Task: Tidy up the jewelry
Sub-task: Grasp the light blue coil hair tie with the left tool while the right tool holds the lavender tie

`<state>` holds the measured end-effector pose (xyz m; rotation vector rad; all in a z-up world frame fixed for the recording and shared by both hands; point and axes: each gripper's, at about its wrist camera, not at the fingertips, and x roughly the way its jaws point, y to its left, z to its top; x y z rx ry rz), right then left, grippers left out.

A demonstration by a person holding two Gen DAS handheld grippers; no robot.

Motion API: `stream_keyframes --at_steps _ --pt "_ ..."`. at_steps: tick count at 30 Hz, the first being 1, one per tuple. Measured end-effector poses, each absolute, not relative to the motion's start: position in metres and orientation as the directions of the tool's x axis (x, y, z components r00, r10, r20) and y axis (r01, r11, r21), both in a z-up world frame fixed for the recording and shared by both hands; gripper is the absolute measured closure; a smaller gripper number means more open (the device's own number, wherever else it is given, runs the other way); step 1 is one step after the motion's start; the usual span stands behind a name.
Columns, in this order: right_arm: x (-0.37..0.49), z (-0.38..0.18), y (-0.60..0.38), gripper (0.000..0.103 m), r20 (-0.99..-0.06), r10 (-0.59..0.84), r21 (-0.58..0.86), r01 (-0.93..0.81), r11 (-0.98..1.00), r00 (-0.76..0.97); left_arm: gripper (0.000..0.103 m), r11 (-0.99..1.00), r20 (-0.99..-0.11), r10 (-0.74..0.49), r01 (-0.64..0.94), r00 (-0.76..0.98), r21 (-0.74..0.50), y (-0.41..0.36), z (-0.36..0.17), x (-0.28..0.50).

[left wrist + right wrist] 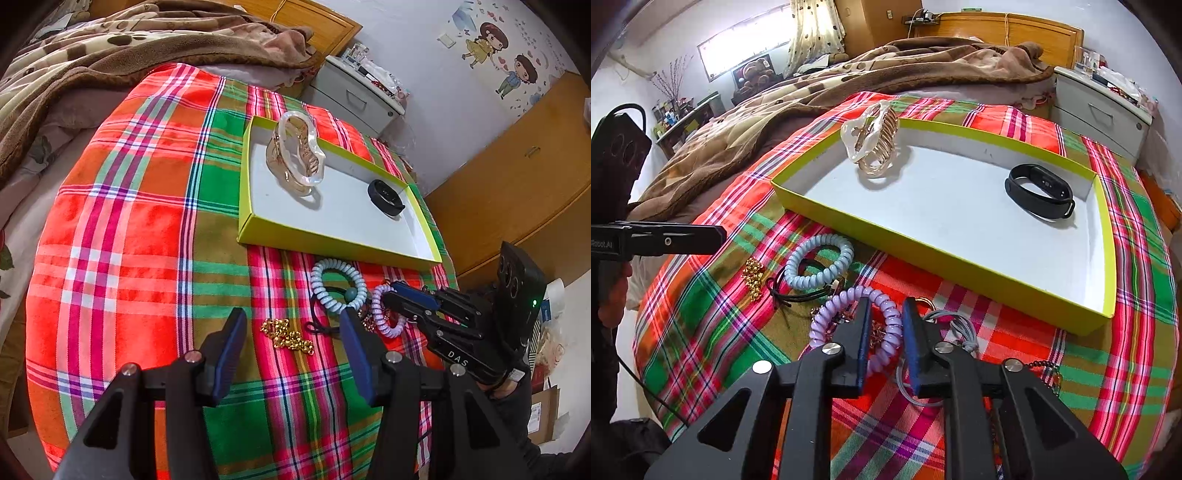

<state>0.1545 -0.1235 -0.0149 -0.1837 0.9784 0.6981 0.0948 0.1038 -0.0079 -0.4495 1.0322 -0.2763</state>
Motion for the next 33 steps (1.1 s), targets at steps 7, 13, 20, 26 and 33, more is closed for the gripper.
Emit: stream_keyframes --at_steps 7,13,20,26,33 --pt "0.151 -0.01 -0.133 0.092 -0.788 0.483 0.186 -0.601 0.777 0.381 0.049 0.868 -0.758 -0.441 0.014 0.48 -0.496 0.096 -0.008 0.105" --pt "0.148 0.0 -0.147 0.093 -0.751 0.524 0.239 -0.576 0.782 0.401 0.049 0.887 -0.787 -0.42 0.023 0.452 -0.46 0.082 -0.013 0.117" --pt "0.144 0.008 -0.161 0.093 -0.726 0.537 0.262 -0.549 0.793 0.43 0.05 0.89 -0.796 -0.414 0.013 0.442 -0.456 0.07 -0.018 0.129" --pt "0.142 0.016 -0.17 0.093 -0.702 0.547 0.276 -0.533 0.8 0.457 0.05 0.911 -0.817 -0.377 0.016 0.436 -0.412 0.059 -0.022 0.14" --pt "0.143 0.018 -0.179 0.093 -0.689 0.548 0.288 -0.515 0.807 0.474 0.058 0.939 -0.846 -0.312 0.007 0.433 -0.343 0.054 -0.028 0.145"
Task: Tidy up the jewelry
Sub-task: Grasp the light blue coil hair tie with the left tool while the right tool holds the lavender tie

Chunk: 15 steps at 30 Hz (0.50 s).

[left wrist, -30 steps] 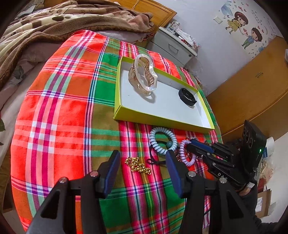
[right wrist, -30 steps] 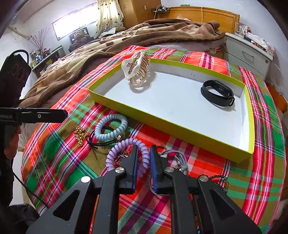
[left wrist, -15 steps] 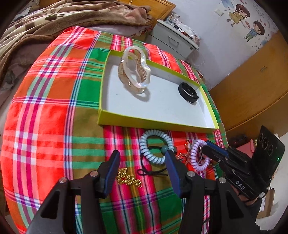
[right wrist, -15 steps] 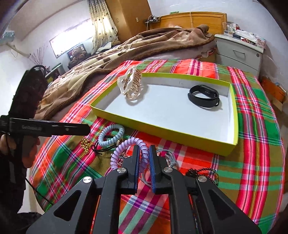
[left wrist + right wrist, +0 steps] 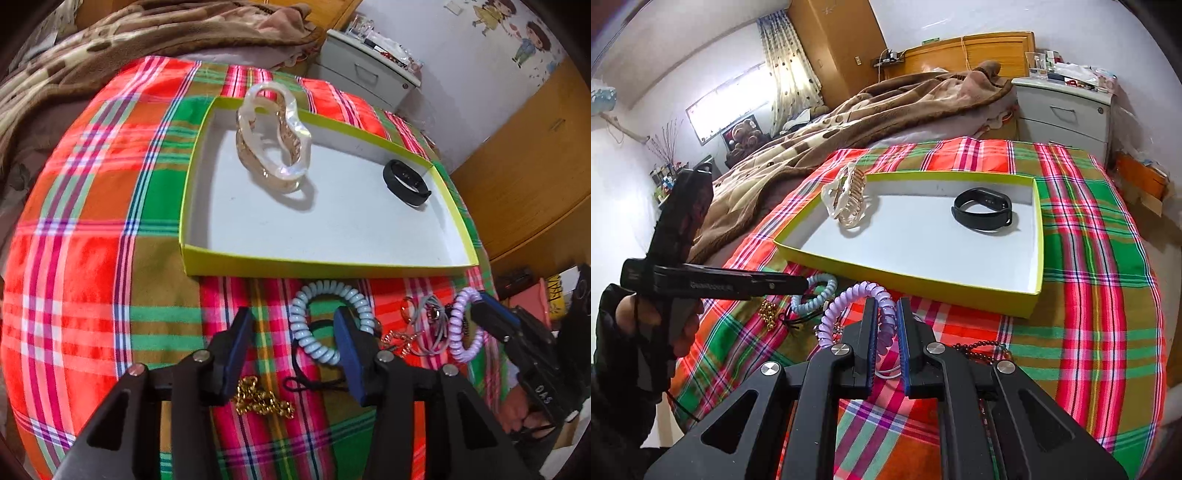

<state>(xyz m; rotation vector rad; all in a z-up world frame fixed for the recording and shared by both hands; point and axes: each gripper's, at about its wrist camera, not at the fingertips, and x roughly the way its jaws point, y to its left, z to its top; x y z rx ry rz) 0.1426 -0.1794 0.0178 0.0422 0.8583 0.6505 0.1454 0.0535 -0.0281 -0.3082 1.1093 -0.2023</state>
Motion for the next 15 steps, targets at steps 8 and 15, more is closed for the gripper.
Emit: stream_keyframes --at_steps 8,15 --pt "0.144 0.018 -0.183 0.093 -0.683 0.548 0.293 -0.506 0.811 0.482 0.068 0.979 -0.875 -0.2 0.043 0.44 -0.201 0.038 -0.027 0.147" --pt "0.143 0.018 -0.184 0.093 -0.681 0.543 0.289 -0.5 0.816 0.492 0.069 0.989 -0.884 -0.148 0.074 0.444 -0.128 0.027 -0.027 0.148"
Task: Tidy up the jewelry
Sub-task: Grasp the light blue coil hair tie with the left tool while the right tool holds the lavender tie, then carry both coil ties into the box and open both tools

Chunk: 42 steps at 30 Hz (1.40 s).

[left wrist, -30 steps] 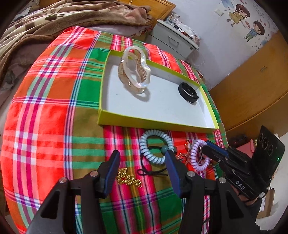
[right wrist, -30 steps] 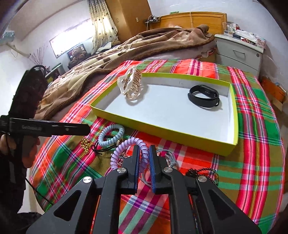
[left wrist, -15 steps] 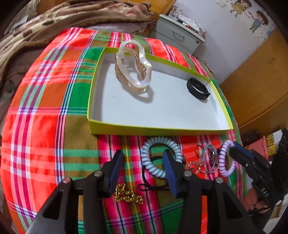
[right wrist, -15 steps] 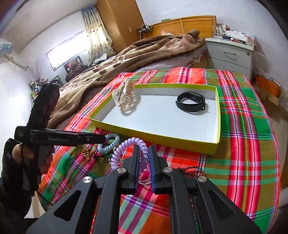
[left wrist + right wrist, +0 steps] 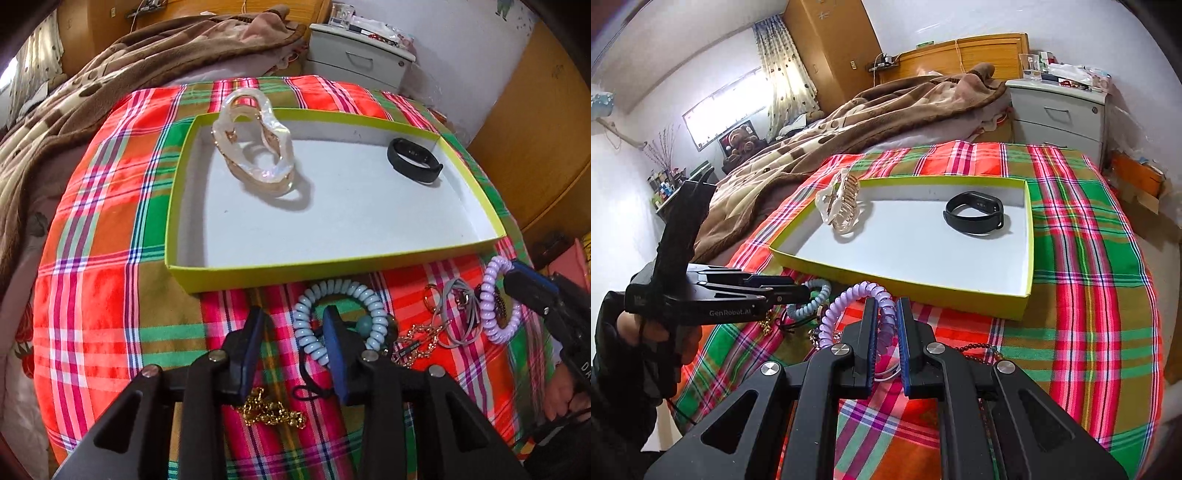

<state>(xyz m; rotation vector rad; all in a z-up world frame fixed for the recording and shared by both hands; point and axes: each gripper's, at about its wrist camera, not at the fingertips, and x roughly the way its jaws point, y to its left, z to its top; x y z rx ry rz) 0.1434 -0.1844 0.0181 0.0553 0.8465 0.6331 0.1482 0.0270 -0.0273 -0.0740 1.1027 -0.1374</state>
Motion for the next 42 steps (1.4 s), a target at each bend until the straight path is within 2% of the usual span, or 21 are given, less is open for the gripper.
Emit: stream_keyframes --at_steps 4,9,31,42 --pt "0.141 0.019 -0.187 0.093 -0.679 0.539 0.287 -0.495 0.82 0.499 0.076 0.994 -0.888 -0.099 0.092 0.449 -0.064 0.019 -0.028 0.15" --pt "0.14 0.02 -0.189 0.093 -0.676 0.538 0.29 -0.491 0.822 0.503 0.092 0.994 -0.887 -0.099 0.084 0.451 -0.068 0.021 -0.027 0.152" --pt "0.141 0.03 -0.191 0.093 -0.661 0.529 0.288 -0.47 0.834 0.532 0.093 0.983 -0.829 -0.18 0.062 0.53 -0.174 0.037 0.004 0.132" --pt "0.16 0.054 -0.183 0.093 -0.646 0.501 0.267 -0.446 0.855 0.575 0.093 0.983 -0.8 -0.17 0.039 0.576 -0.181 0.051 0.028 0.139"
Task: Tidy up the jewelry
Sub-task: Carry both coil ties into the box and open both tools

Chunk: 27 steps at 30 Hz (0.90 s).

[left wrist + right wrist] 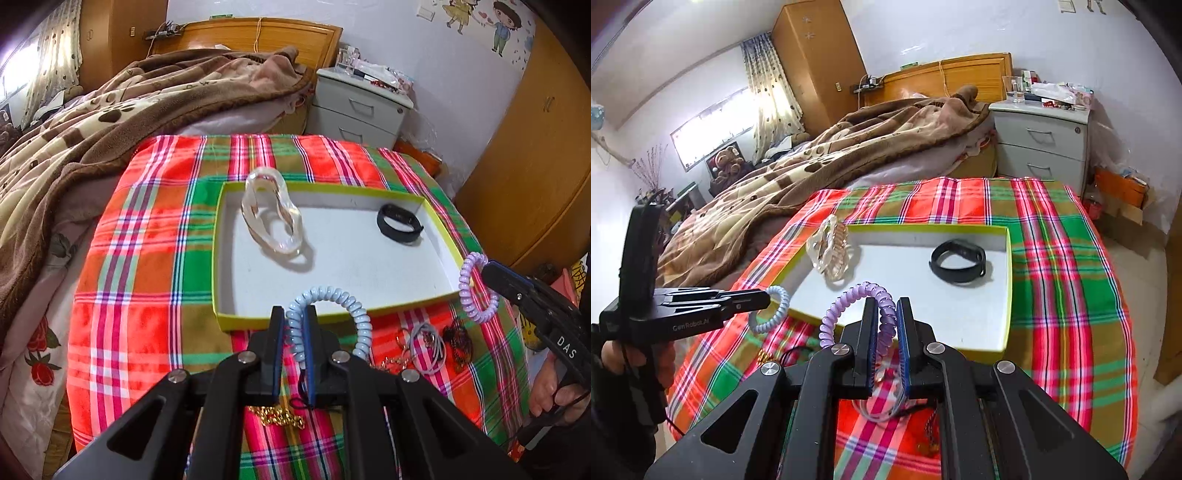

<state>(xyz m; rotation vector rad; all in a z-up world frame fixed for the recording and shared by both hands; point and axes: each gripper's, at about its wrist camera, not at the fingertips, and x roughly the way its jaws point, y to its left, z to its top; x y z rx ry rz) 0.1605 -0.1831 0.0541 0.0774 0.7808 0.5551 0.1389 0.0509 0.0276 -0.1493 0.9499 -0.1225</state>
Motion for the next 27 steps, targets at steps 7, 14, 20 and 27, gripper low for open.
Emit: stream_keyframes --at_steps 7,14,20,27 --pt "0.199 0.055 -0.168 0.093 -0.674 0.468 0.258 -0.411 0.874 0.572 0.093 0.983 -0.8 -0.146 -0.002 0.581 -0.181 0.061 0.026 0.155" --pt "0.248 0.038 -0.147 0.093 -0.724 0.444 0.26 -0.388 0.885 0.528 0.093 0.984 -0.802 -0.139 -0.013 0.581 -0.18 0.063 0.017 0.173" --pt "0.278 0.019 -0.128 0.093 -0.766 0.424 0.247 -0.388 0.888 0.484 0.093 0.988 -0.817 -0.112 -0.028 0.566 -0.155 0.066 0.005 0.189" --pt "0.295 0.005 -0.112 0.093 -0.791 0.417 0.233 -0.41 0.882 0.447 0.093 0.988 -0.827 -0.113 -0.03 0.551 -0.155 0.066 -0.006 0.199"
